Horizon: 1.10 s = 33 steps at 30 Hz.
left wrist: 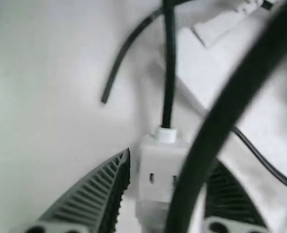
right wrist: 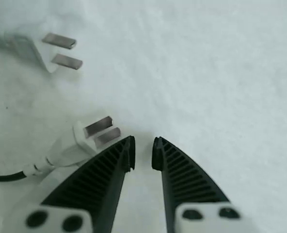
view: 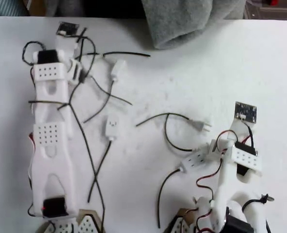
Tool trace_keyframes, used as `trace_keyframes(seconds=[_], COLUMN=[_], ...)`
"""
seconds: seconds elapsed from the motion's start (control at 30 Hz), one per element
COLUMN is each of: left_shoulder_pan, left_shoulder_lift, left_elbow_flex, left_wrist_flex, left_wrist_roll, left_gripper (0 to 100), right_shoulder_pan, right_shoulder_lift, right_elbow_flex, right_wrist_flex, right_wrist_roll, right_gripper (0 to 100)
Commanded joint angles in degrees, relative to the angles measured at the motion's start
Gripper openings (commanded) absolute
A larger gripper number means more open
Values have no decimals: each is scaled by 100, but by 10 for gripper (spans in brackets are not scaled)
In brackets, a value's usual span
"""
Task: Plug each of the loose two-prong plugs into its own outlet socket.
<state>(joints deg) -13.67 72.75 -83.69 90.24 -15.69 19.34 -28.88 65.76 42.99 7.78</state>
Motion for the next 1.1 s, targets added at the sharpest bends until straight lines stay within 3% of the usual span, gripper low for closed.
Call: trace_keyframes(seconds=[0.0, 0.27, 0.53, 1.07], left_shoulder_pan=[-207, -356, -101, 127], left_shoulder_lift=[-462, -1508, -2967, -5516], left_elbow_flex=[-255, -255, -79, 4580], left_wrist_flex=[-9, 26, 1240, 1213], left_wrist_roll=[26, 18, 79, -26], left_gripper=[421, 430, 430, 430], right_shoulder_pan=[-66, -66, -66, -145], right_shoulder_lift=[-119, -119, -119, -119], right_elbow_flex=[-35, -26, -18, -18], right_wrist_flex=[-84, -127, -145, -154], right_wrist_roll=[-53, -53, -53, -53], right_gripper=[77, 77, 77, 77])
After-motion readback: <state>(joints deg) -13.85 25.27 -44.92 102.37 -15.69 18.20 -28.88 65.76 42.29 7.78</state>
